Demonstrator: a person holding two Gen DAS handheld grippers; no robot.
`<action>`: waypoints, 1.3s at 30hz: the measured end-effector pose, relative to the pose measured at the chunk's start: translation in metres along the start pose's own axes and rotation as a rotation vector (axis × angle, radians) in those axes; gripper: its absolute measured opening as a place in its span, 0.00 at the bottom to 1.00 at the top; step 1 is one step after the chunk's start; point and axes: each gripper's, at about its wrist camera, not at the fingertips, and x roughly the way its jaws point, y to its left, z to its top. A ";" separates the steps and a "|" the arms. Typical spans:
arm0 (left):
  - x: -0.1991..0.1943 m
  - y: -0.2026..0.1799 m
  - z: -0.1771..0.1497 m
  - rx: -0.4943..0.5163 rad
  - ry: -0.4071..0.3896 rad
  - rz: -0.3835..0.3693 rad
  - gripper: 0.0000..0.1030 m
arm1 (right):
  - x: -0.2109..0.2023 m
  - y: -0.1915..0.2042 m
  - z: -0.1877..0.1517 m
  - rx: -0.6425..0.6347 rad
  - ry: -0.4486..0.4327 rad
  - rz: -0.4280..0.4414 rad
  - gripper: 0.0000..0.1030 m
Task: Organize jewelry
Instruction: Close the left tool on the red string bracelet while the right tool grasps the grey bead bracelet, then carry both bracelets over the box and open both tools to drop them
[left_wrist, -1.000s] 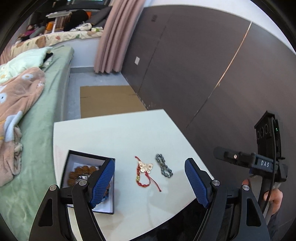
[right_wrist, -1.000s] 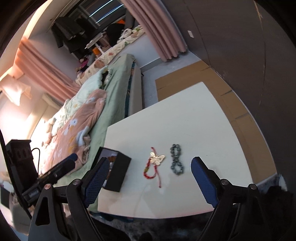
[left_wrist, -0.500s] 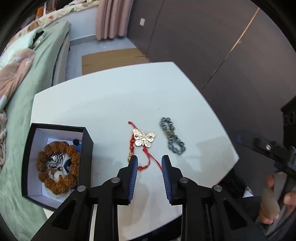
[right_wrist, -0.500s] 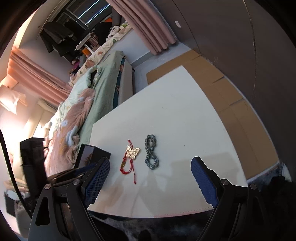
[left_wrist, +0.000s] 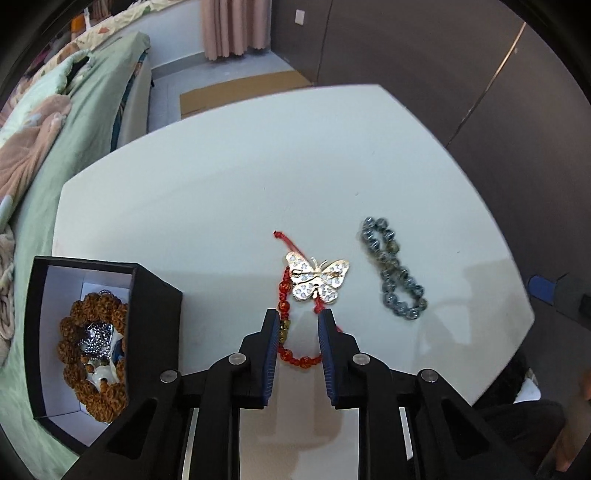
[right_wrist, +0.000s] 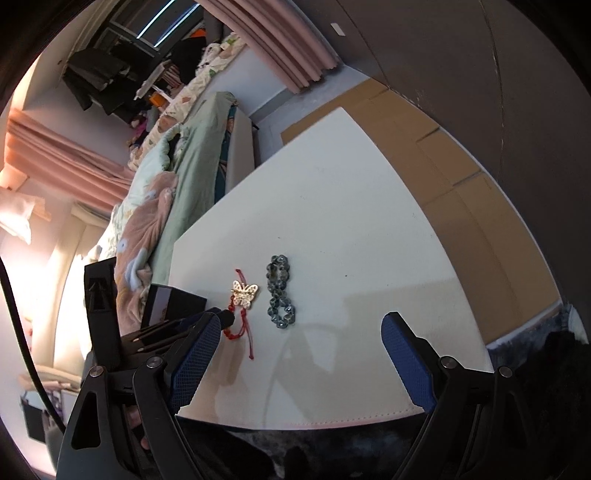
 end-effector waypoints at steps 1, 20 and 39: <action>0.003 0.000 0.000 0.008 0.006 0.019 0.22 | 0.003 0.002 0.001 -0.003 0.003 -0.003 0.87; -0.040 0.019 0.008 -0.002 -0.088 -0.094 0.08 | 0.060 0.032 0.003 -0.068 0.108 -0.079 0.55; -0.118 0.077 0.006 -0.080 -0.258 -0.206 0.08 | 0.091 0.053 0.009 -0.152 0.126 -0.282 0.15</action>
